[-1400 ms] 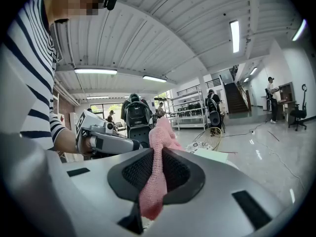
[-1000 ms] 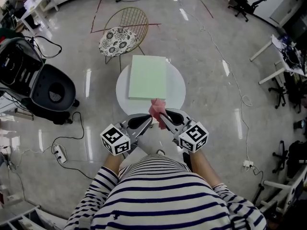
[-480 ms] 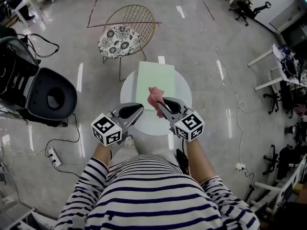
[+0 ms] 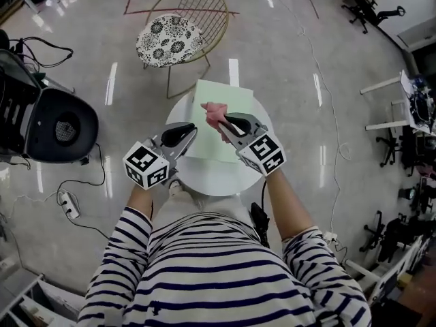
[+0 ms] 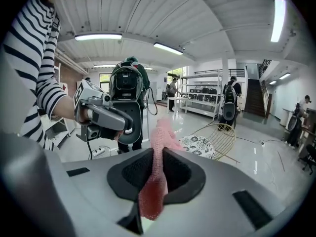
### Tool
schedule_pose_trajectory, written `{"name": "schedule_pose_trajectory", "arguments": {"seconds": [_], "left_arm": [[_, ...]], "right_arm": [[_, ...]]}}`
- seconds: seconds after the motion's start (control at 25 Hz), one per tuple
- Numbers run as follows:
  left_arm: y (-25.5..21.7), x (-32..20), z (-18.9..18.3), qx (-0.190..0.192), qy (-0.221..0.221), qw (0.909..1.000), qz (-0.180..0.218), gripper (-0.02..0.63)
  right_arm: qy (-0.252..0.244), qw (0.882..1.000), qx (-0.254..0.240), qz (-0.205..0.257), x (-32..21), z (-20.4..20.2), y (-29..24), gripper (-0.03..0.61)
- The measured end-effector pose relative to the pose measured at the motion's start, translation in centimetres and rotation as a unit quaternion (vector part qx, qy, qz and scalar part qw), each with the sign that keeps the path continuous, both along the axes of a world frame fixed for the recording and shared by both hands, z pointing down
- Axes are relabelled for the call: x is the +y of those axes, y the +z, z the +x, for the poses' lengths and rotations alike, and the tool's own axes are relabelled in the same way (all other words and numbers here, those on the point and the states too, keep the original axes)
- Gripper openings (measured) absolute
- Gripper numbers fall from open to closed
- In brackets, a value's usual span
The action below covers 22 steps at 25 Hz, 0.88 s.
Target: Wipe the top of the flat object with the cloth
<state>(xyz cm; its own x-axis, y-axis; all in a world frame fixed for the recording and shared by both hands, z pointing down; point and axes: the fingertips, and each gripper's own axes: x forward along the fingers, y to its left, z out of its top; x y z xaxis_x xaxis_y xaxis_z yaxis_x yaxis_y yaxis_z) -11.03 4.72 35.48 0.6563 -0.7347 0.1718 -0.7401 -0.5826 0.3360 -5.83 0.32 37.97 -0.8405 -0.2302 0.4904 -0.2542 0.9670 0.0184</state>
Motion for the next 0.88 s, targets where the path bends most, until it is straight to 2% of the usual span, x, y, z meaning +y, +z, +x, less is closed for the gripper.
{"name": "schedule_pose_trajectory", "arguments": {"seconds": [0.12,0.32,0.6,0.72,0.76,0.84,0.88], "left_arm": [[0.6,-2.7,-0.1,0.008,-0.035,0.9993,-0.006,0.035],[2.9,-5.6,0.6,0.002,-0.057,0.9980,-0.029,0.035],[6.5,-7.5,0.0,0.008,-0.085,0.9946,-0.060,0.035],[7.5,-7.8,-0.6,0.011,-0.091,0.9933,-0.072,0.035],[7.9,-8.0,-0.8,0.011,-0.090,0.9931,-0.074,0.035],[8.4,-8.5,-0.9,0.010,-0.088,0.9931,-0.077,0.035],[8.6,-8.7,-0.9,0.009,-0.086,0.9932,-0.078,0.035]], "right_arm": [[-0.022,1.000,0.012,-0.016,-2.8,-0.5,1.9,0.048],[-0.053,0.997,0.039,-0.046,-5.7,-1.6,6.6,0.048],[-0.110,0.985,0.132,0.001,-8.8,-3.3,14.1,0.048],[-0.121,0.978,0.168,-0.006,-9.5,-3.5,17.0,0.048],[-0.122,0.977,0.171,-0.018,-9.7,-3.6,17.5,0.059],[-0.118,0.979,0.162,-0.045,-10.0,-3.8,17.7,0.168],[-0.114,0.980,0.150,-0.059,-10.0,-3.8,17.3,0.192]]}}
